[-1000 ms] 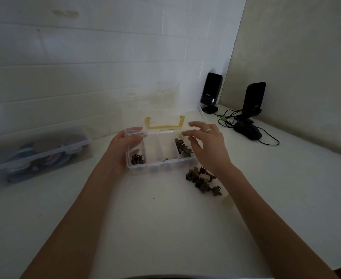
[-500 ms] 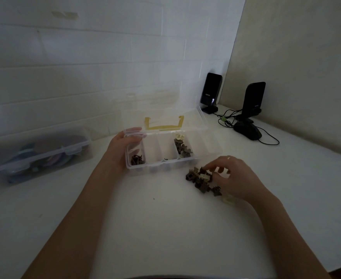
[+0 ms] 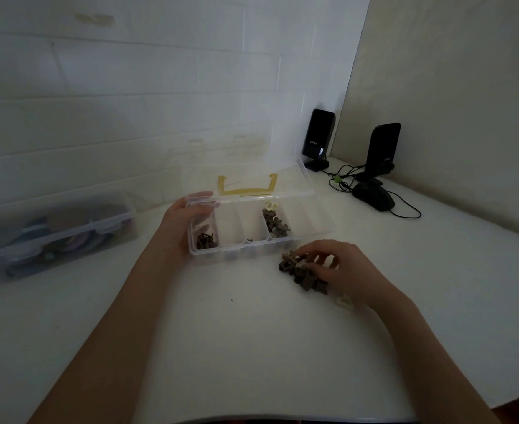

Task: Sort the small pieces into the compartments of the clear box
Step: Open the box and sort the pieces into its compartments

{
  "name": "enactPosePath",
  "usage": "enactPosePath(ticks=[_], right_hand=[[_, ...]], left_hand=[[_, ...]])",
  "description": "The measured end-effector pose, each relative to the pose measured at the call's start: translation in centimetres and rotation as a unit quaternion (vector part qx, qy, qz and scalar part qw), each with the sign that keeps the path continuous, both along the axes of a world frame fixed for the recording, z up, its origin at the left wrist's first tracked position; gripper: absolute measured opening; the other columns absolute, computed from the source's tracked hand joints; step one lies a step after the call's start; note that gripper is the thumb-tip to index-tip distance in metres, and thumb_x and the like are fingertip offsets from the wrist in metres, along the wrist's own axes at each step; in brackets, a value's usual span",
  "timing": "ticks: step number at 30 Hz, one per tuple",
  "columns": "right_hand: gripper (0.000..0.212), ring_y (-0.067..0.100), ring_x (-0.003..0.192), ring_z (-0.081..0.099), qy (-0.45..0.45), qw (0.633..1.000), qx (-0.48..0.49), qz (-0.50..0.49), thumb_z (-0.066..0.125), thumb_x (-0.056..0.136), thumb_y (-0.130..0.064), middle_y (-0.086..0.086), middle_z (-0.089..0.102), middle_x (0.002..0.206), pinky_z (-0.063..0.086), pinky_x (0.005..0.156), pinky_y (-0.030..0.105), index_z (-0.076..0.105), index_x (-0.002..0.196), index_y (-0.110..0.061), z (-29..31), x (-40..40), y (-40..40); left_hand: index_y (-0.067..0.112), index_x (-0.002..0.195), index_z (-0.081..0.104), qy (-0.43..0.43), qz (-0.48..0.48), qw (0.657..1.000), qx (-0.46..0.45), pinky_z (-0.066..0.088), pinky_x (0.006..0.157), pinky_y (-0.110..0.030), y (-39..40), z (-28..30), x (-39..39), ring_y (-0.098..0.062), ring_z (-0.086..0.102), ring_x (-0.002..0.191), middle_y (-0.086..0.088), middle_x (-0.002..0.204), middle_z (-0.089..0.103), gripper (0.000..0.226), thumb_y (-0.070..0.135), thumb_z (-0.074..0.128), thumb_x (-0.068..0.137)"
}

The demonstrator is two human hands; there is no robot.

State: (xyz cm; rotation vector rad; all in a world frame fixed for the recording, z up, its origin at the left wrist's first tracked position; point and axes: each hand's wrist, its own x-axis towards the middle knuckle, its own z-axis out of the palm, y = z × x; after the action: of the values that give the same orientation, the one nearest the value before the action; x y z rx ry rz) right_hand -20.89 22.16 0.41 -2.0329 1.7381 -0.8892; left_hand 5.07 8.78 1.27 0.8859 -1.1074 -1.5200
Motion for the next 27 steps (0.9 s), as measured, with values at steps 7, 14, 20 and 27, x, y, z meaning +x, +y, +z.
enactPosePath(ticks=[7,14,20,27], right_hand=[[0.021,-0.002,0.080,0.056,-0.009,0.999,-0.024,-0.023,0.069,0.082,-0.017,-0.019,0.066,0.083,0.038,0.066,0.006,0.070,0.087,-0.037,0.1,0.1,0.1],[0.017,0.002,0.078,0.062,-0.077,0.995,-0.059,-0.011,0.069,0.082,-0.019,-0.021,0.070,0.085,0.038,0.060,0.010,0.069,0.085,-0.036,0.6,0.3,0.2],[0.015,0.006,0.073,0.060,-0.145,0.982,-0.117,-0.032,0.068,0.083,-0.012,-0.016,0.069,0.086,0.039,0.056,0.015,0.069,0.085,-0.027,1.0,0.4,0.2],[0.014,0.004,0.068,0.054,-0.181,0.964,-0.174,-0.084,0.069,0.083,-0.014,-0.019,0.067,0.084,0.040,0.056,0.013,0.066,0.084,-0.028,1.1,0.7,0.2]], left_hand=[[0.016,0.105,0.067,-0.005,0.000,1.000,-0.006,0.039,0.069,-0.030,-0.1,-0.1,0.1,-0.014,0.057,0.084,0.000,0.091,0.068,0.047,0.019,0.073,0.059],[0.018,0.100,0.069,0.002,-0.004,1.000,-0.009,0.039,0.067,-0.030,-0.1,-0.1,0.2,-0.014,0.057,0.077,-0.003,0.089,0.067,0.042,0.020,0.075,0.058],[0.024,0.100,0.069,-0.015,-0.003,1.000,-0.025,0.041,0.078,-0.029,-0.1,0.0,0.6,-0.016,0.059,0.095,0.003,0.096,0.069,0.032,0.017,0.073,0.068],[0.024,0.103,0.065,-0.012,-0.011,0.999,-0.048,0.041,0.086,-0.025,0.3,0.4,0.9,-0.013,0.059,0.098,0.002,0.103,0.066,0.037,0.012,0.065,0.068]])
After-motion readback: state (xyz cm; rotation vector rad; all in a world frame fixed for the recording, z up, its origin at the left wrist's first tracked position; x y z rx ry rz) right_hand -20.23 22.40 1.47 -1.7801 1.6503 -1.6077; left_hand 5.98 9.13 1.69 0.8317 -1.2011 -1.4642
